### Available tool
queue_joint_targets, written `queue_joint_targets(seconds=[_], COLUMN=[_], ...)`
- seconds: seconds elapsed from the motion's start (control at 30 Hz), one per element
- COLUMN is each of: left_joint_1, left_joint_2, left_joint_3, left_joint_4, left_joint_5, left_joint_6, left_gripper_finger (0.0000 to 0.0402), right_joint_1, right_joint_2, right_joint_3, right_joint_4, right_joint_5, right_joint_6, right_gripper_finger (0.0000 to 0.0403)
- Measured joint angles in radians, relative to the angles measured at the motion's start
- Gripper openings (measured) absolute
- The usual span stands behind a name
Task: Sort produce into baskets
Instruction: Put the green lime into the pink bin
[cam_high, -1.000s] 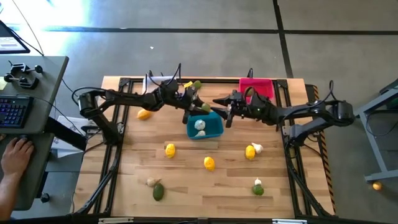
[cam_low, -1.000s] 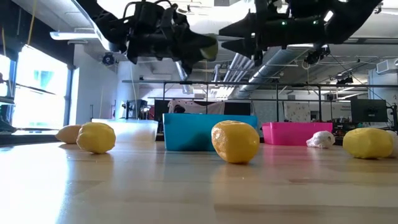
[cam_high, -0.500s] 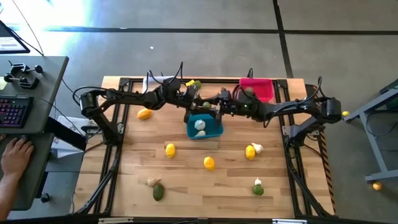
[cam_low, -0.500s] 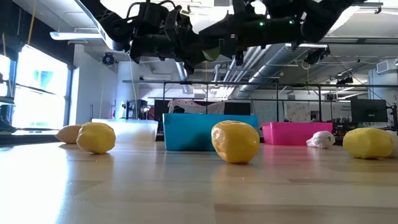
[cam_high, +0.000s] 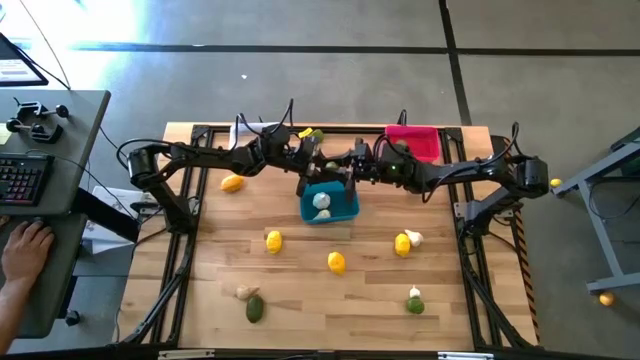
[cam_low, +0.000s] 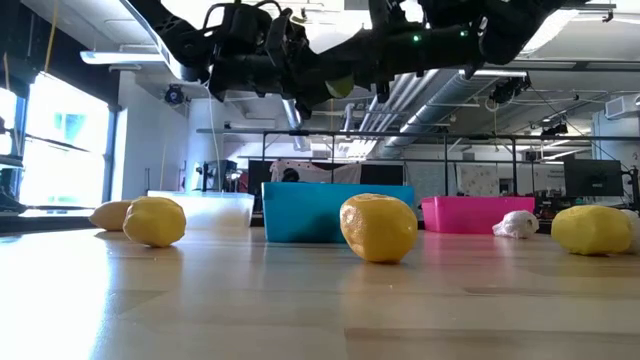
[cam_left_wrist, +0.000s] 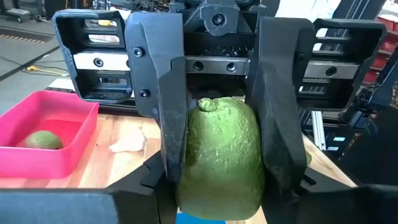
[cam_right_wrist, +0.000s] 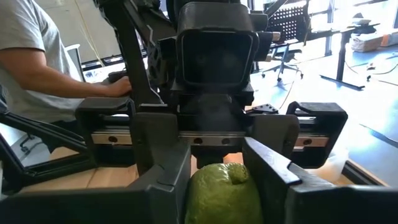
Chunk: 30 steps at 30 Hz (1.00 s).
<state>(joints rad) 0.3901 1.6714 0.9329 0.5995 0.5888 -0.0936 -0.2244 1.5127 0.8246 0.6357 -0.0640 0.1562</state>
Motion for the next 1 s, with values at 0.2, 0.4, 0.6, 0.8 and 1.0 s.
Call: queue_joint_targets(seconds=[0.2,0.4,0.6,0.8,1.0], left_joint_1=[0.0,0.011,0.012,0.011,0.011], left_joint_2=[0.0,-0.003,-0.001,-0.001,-0.001], left_joint_3=[0.001,0.002,-0.001,-0.001,-0.001], left_joint_4=[0.004,-0.011,-0.055,-0.097,-0.103], left_joint_5=[-0.039,-0.082,-0.079,-0.079,-0.079], left_joint_6=[-0.001,0.025,0.061,0.079,0.097], left_gripper_finger=[0.0165,0.0176,0.0178,0.0176,0.0176], right_joint_1=[-0.028,-0.061,-0.099,-0.191,-0.372], right_joint_2=[-0.014,-0.081,-0.168,-0.265,-0.275], right_joint_3=[0.0,0.0,0.0,0.0,-0.006], right_joint_4=[-0.005,-0.046,-0.142,-0.449,-0.743], right_joint_5=[-0.015,-0.002,0.032,0.248,0.3], right_joint_6=[-0.007,-0.029,-0.075,-0.117,-0.053], right_gripper_finger=[0.0107,0.0107,0.0106,0.0106,0.0107])
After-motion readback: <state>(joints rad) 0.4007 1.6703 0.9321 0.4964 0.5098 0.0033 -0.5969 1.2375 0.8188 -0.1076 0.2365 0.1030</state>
